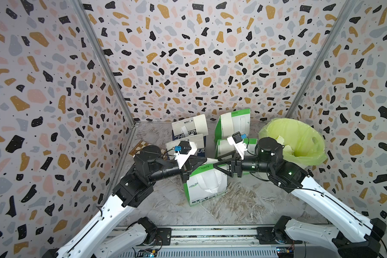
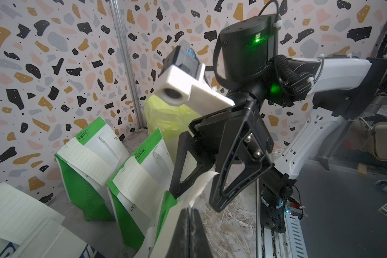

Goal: Shred takeout receipts and throw away
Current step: Shred the takeout receipt.

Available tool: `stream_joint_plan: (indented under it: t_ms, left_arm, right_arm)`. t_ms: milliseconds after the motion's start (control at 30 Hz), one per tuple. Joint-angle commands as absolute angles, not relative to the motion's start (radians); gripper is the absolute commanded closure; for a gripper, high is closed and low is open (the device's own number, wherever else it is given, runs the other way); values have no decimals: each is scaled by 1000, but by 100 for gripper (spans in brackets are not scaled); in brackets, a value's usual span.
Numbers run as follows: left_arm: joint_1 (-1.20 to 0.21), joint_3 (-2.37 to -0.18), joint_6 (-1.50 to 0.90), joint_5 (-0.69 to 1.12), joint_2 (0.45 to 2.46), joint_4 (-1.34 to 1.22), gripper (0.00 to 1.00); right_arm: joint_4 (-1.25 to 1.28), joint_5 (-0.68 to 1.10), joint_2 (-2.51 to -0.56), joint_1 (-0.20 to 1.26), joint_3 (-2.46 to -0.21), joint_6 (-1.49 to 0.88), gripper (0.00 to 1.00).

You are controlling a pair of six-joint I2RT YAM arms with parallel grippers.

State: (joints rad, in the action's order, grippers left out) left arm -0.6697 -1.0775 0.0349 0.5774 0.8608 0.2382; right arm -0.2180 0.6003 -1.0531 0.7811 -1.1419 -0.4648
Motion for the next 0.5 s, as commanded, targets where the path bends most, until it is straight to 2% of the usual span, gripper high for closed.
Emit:
stream_joint_plan:
  t_ms: [0,133,333,467]
  left_arm:
    - [-674,-1068,13,570,862,189,100]
    - [-674,-1066,4,569,862,189,100]
    - [-674,-1069,-2,568,865,152,100]
    - [-674,-1069,-3,572,870,148,100]
  right_arm:
    - [-196,583,-1038,784,-1144,-442,33]
    - [-190,626,-1064,788,-1141,-440,35]
    - [-195,590,-1091,815,-1147,-423,36]
    - [-193,567,-1125,815,-1163,-408,41]
